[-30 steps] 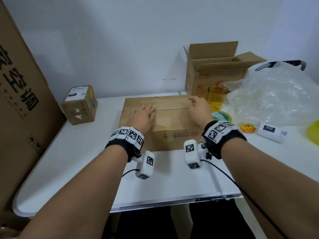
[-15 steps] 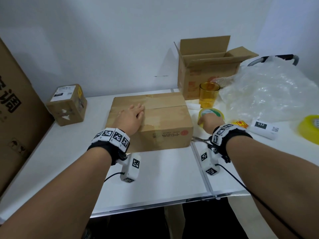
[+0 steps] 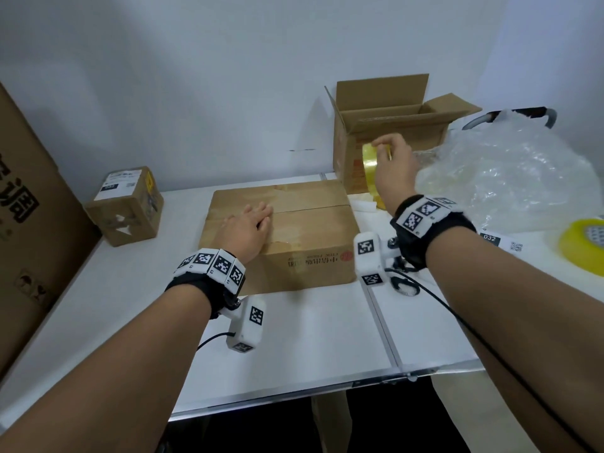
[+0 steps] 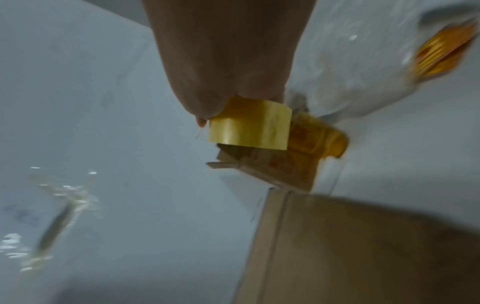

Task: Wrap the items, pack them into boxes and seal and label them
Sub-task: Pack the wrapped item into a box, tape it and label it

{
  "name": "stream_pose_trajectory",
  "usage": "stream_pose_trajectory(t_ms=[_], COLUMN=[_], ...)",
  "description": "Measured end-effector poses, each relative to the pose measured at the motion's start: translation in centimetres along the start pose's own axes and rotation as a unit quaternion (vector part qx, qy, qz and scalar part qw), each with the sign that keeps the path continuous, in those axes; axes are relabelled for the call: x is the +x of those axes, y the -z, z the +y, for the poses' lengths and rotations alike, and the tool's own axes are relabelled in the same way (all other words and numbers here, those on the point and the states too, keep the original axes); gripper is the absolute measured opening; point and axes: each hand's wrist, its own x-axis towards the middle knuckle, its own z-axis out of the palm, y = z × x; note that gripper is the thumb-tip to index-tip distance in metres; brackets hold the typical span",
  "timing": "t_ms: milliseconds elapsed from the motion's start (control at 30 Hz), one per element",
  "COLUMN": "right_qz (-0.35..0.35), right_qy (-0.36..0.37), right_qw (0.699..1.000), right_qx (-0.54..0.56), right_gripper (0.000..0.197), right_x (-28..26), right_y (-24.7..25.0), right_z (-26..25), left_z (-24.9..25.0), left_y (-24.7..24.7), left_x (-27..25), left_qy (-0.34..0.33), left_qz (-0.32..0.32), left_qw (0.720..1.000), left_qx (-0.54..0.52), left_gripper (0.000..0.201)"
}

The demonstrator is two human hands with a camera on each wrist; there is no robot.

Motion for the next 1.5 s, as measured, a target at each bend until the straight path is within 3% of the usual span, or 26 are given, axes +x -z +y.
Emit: stream_pose_trajectory(t_ms=[133,267,367,433,500,600,667,767,900,1033,1233,1500], right_qz=[-0.025,-0.133,-0.246,-0.286,-0.291,-0.306,-0.306,-0.303,-0.349,-0.354,-0.428,-0.519], right_qy=[0.017,0.090,0.195,0.221,0.213,0.207,0.206,0.199,0.188,0.192,0.129,0.165], right_qw=[0.999,0.986,0.927,0.891,0.888,0.884,0.885,0.887,0.870,0.896,0.886,0.819], right_qx=[0.044,-0.054,-0.203,-0.273,-0.286,-0.286,-0.283,-0.286,-0.293,-0.188,-0.123,-0.180], right_gripper=[0.018,0.016,0.020,0.022,0.023,0.022,0.021,0.021,0.022,0.022,0.022,0.023], right_x=[-1.9,-5.4,-7.6,-8.5,-8.5,-8.0,-8.0,-8.1,-6.8,-4.4,-2.9,-3.0], right_y=[-3.6,-6.6,-8.0,-9.0,-9.5,-9.5,-9.6,-9.8,-9.4,-9.6,-12.0,-14.0], right_z=[-4.0,-4.1,-4.3,-4.4,-4.4,-4.4,-4.5,-4.4,-5.6,-8.3,-12.7,-14.5], left_z=[-0.2,-0.5,-0.9,-1.3,-2.3,-5.5,-7.4,-8.1,-7.5,-7.4,-7.6,-8.4], left_y=[0.1,0.5,0.8,1.2,1.8,2.4,2.5,2.0,1.7,1.9,2.1,2.3], left_x=[0.2,0.3,0.5,0.2,-0.3,-1.0,-1.4,-1.6,-1.7,-1.7,-1.6,-1.1], left_qy=[-0.007,-0.017,-0.034,-0.047,-0.035,0.049,0.118,0.150,0.183,0.195,0.187,0.176], left_qz=[-0.015,-0.037,-0.030,-0.036,-0.031,0.015,0.027,0.053,0.106,0.116,0.117,0.100], left_qw=[1.000,0.999,0.997,0.994,0.993,0.993,0.974,0.926,0.903,0.893,0.893,0.910], left_qx=[-0.011,-0.036,-0.062,-0.092,-0.107,-0.110,-0.191,-0.341,-0.373,-0.389,-0.392,-0.362], left_gripper=[0.044,0.044,0.042,0.042,0.040,0.039,0.038,0.033,0.028,0.027,0.026,0.026])
